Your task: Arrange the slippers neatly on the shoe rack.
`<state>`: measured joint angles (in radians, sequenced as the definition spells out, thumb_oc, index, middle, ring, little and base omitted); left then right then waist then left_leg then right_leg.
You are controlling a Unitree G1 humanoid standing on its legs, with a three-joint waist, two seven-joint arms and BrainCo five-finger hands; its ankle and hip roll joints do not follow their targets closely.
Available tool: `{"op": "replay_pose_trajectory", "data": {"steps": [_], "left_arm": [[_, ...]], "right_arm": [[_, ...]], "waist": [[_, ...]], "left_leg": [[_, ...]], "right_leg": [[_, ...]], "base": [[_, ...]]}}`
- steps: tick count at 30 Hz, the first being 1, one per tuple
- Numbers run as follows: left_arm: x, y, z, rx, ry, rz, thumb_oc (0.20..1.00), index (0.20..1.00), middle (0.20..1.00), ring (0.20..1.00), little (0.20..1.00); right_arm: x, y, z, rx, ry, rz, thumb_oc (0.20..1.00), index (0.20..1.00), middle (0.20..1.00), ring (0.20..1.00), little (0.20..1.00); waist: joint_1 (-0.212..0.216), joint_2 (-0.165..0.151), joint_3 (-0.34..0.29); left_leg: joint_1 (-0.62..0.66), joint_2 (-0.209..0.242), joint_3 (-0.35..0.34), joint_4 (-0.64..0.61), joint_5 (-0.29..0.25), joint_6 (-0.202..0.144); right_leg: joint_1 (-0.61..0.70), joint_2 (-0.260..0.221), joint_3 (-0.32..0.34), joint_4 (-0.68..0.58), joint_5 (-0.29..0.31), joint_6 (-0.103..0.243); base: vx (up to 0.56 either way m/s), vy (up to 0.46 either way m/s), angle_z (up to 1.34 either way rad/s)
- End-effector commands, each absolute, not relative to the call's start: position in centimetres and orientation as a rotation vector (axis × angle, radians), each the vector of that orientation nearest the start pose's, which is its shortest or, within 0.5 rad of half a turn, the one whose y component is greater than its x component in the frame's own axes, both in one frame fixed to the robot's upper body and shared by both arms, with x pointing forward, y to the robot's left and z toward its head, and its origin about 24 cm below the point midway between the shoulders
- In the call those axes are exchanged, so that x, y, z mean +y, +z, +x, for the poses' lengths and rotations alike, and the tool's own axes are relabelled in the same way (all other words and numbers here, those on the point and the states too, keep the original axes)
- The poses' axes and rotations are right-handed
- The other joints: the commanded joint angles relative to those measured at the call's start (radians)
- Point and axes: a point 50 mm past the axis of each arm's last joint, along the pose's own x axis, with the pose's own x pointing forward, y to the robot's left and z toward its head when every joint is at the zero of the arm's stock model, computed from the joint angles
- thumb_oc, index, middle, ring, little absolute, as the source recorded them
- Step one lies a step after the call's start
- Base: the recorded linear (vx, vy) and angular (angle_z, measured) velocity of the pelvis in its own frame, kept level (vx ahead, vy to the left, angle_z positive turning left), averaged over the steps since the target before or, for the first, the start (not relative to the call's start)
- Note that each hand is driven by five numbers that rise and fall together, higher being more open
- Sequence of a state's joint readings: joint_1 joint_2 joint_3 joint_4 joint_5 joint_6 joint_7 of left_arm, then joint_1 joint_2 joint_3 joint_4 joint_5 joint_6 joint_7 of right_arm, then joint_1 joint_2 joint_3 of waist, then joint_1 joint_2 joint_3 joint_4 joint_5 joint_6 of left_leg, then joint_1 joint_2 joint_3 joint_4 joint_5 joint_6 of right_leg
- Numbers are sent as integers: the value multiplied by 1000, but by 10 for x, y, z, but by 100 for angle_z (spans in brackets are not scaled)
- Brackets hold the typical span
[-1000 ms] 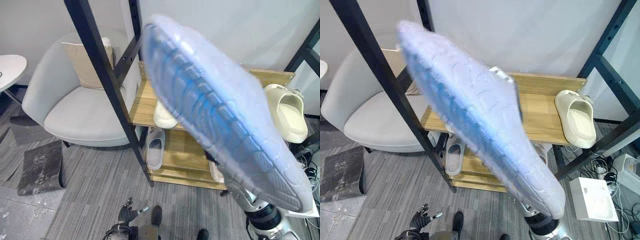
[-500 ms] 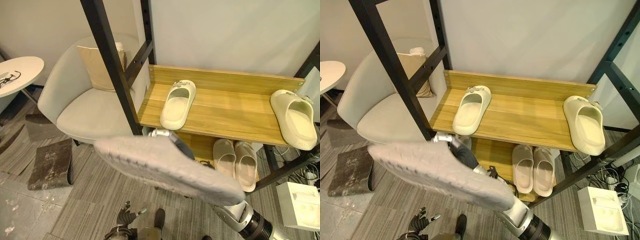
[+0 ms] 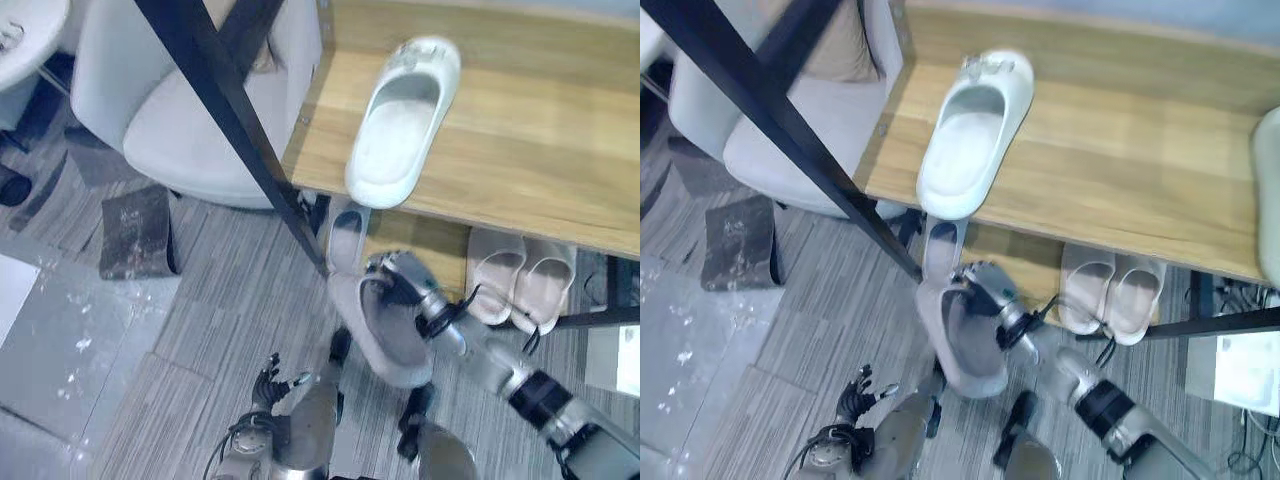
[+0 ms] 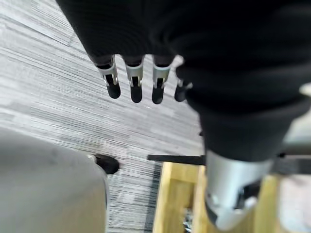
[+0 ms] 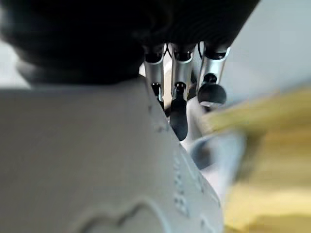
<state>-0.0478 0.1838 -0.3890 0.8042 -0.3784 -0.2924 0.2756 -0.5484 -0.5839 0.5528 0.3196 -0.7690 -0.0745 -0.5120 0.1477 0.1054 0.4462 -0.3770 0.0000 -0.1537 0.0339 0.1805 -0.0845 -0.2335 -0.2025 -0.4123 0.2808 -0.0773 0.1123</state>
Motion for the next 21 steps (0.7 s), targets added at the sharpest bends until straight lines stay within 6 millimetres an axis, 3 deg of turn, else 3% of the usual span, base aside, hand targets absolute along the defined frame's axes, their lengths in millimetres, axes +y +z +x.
{"op": "replay_pose_trajectory", "data": {"steps": [1,2,3,4,5,9,11,21], "left_arm": [[167,-79,210,401,152,-38,1000,1000,1000,1000,1000],[167,-79,210,401,152,-38,1000,1000,1000,1000,1000],[166,-73,214,370,141,-56,1000,1000,1000,1000,1000],[166,-73,214,370,141,-56,1000,1000,1000,1000,1000],[165,-70,217,355,132,-60,1000,1000,1000,1000,1000],[162,-66,220,339,119,-67,1000,1000,1000,1000,1000],[161,-62,223,320,111,-74,1000,1000,1000,1000,1000],[153,-47,230,254,44,-88,1000,1000,1000,1000,1000]], "right_arm": [[-163,177,335,-913,-318,-1436,200,200,200,200,200],[-163,177,335,-913,-319,-1436,200,200,200,200,200],[-184,189,340,-896,-417,-1489,200,200,200,200,200],[-184,189,340,-896,-417,-1489,200,200,200,200,200],[-201,199,343,-878,-506,-1524,200,200,200,200,200],[-219,206,352,-822,-583,-1565,200,200,200,200,200],[-224,208,359,-790,-611,-1567,200,200,200,200,200],[-240,211,389,-599,-633,-1698,200,200,200,200,200]], "waist": [[14,-49,-6],[15,-50,-8],[15,-48,-2],[15,-49,-4],[14,-48,4],[20,-48,1],[25,-49,1],[56,-26,0]], "left_leg": [[-77,-16,3,245,-192,22],[-81,-17,4,247,-193,22],[-126,-25,4,287,-203,23],[-130,-25,4,290,-204,24],[-174,-30,1,332,-214,23],[-242,-36,2,385,-228,23],[-268,-35,1,431,-272,22],[-437,-69,-3,595,-321,36]], "right_leg": [[-119,-73,48,24,18,16],[-124,-74,49,27,16,16],[-168,-85,58,71,3,14],[-172,-86,59,74,2,14],[-215,-94,68,124,-14,11],[-287,-105,80,191,-37,7],[-324,-108,102,244,-78,13],[-497,-147,146,426,-146,-4]], "base": [[-47,40,9],[-61,50,17],[-36,28,16],[-66,45,18],[-40,18,10],[-2,9,9],[69,-4,5],[2,31,3]]}}
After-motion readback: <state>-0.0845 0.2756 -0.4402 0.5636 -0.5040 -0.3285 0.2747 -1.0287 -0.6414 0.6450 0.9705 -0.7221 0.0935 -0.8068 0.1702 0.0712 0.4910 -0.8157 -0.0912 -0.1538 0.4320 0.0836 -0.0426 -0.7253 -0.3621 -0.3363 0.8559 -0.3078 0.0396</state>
